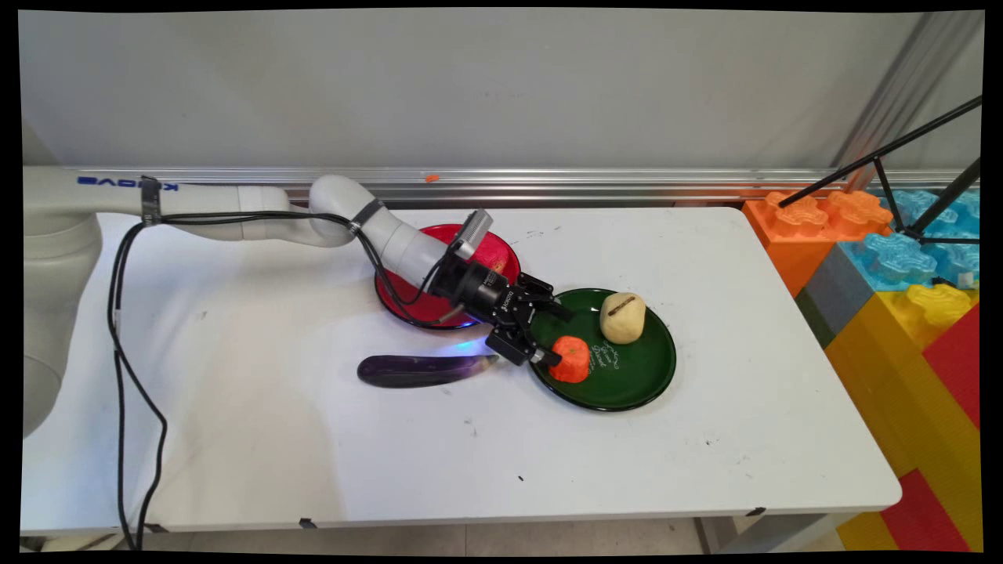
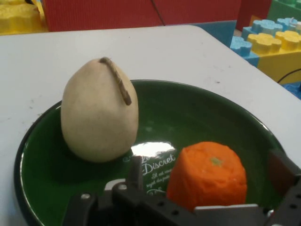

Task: Pick up the mandarin from the green plate

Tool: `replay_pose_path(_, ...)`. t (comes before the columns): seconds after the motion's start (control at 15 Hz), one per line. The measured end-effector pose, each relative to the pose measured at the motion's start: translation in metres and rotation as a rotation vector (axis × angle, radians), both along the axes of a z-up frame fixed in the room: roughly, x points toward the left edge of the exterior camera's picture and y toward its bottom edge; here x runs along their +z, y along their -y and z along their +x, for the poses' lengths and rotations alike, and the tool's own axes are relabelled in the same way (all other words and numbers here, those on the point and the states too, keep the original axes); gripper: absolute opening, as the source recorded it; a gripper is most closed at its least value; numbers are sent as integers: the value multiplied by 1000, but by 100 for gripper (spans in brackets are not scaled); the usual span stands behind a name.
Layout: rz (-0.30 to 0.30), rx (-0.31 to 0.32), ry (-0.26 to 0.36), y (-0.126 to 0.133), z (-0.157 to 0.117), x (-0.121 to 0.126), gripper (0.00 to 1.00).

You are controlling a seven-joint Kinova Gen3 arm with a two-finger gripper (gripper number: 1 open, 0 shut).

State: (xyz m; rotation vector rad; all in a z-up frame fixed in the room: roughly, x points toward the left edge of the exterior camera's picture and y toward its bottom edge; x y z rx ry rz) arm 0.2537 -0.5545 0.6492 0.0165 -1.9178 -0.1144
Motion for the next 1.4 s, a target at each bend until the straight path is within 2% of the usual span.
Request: replay_pose_path(1.4, 27, -11, -24, 3, -16, -21, 100)
